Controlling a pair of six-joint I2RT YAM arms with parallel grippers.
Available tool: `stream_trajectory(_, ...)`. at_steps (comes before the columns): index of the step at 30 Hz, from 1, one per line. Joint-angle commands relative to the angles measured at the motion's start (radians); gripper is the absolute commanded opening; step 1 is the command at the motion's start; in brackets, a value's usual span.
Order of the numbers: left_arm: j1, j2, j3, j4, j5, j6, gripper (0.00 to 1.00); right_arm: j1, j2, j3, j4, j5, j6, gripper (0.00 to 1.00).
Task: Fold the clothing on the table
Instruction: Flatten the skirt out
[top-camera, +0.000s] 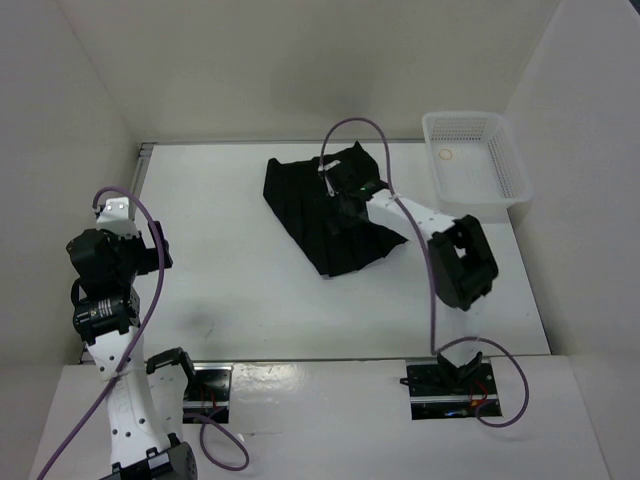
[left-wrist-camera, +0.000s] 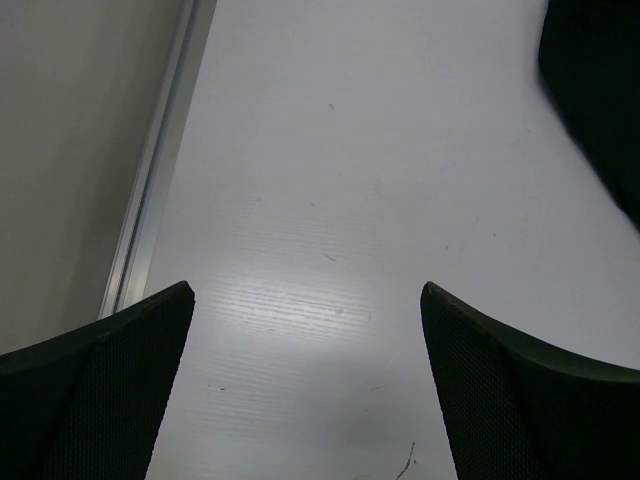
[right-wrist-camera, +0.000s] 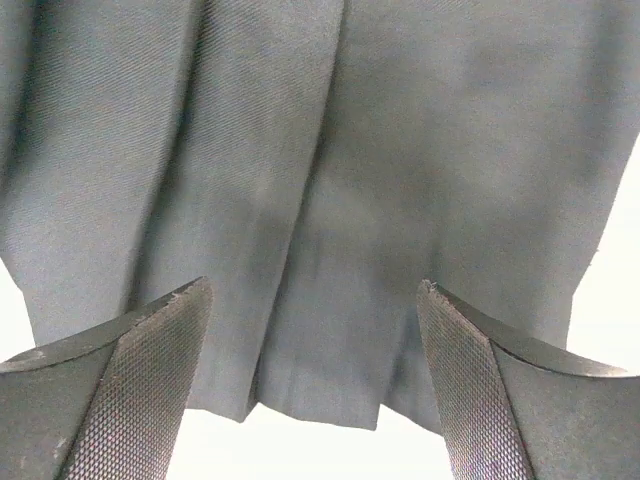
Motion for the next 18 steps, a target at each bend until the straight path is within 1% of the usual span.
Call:
stream_trajectory(1, -0.003, -0.01, 0.033, 0.016, 0.02, 0.013, 1.0, 0.026, -0.302, -0.118, 0.35, 0.058, -0.001, 0.87)
stream_trajectory(2, -0.003, -0.01, 0.033, 0.016, 0.02, 0.013, 1.0, 0.026, -0.328, -0.165, 0.395, 0.068, -0.001, 0.87)
stream_trajectory(3, -0.003, -0.01, 0.033, 0.016, 0.02, 0.013, 1.0, 0.026, -0.359, -0.175, 0.407, 0.068, -0.001, 0.87)
stream_trajectory(6, -0.003, -0.01, 0.033, 0.016, 0.029, 0.013, 1.0, 0.015, -0.359, -0.163, 0.407, 0.093, 0.011, 0.87)
stream_trajectory(9, -0.003, -0.01, 0.033, 0.016, 0.029, 0.013, 1.0, 0.015, -0.307, -0.129, 0.417, 0.093, 0.037, 0.87)
stream_trajectory(14, -0.003, -0.01, 0.033, 0.016, 0.02, 0.013, 1.0, 0.015, -0.165, -0.04, 0.417, 0.102, 0.058, 0.87)
stream_trajectory(18, -0.003, -0.01, 0.033, 0.016, 0.02, 0.013, 1.0, 0.015, -0.071, -0.016, 0.446, 0.102, 0.082, 0.87)
